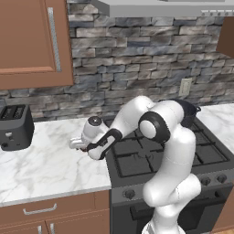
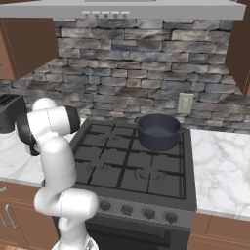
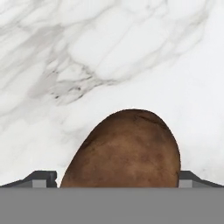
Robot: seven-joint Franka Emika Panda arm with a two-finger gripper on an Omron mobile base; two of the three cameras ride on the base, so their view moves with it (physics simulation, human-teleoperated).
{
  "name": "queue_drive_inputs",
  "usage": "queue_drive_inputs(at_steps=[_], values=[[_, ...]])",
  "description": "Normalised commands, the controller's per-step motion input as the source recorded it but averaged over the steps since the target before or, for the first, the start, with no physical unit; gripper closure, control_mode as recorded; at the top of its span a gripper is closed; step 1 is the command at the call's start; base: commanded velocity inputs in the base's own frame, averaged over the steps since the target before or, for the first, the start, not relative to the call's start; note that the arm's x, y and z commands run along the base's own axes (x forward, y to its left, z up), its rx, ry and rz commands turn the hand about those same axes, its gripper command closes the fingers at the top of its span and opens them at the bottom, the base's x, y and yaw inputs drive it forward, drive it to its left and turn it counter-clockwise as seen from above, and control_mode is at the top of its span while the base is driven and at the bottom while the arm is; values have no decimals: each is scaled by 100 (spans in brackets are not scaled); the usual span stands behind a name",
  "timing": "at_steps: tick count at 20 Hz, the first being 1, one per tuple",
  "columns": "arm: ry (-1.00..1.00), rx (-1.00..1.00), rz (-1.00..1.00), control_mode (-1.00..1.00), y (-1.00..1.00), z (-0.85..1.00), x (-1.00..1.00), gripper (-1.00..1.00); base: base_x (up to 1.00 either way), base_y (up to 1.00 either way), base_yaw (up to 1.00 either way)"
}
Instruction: Turn on the burner for the pot on the stove. Wait thirty seconds for the pot to heat up. Then add the potato to the pot.
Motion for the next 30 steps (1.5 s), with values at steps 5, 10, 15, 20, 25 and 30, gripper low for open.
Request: queue_drive_inputs(at_steps=[5, 10, 15, 20, 25, 30], values=[[0, 4, 0, -100, 0, -17, 13, -100, 0, 0, 0], [-1, 6, 0, -100, 0, -25, 10, 100, 0, 0, 0], [0, 4, 0, -100, 0, -22, 6, 100, 0, 0, 0], [0, 0, 0, -100, 0, -4, -1, 100, 0, 0, 0], [-4, 5, -3, -100, -61, 38, -12, 100, 0, 0, 0], [-5, 5, -2, -100, -66, 53, 0, 100, 0, 0, 0]])
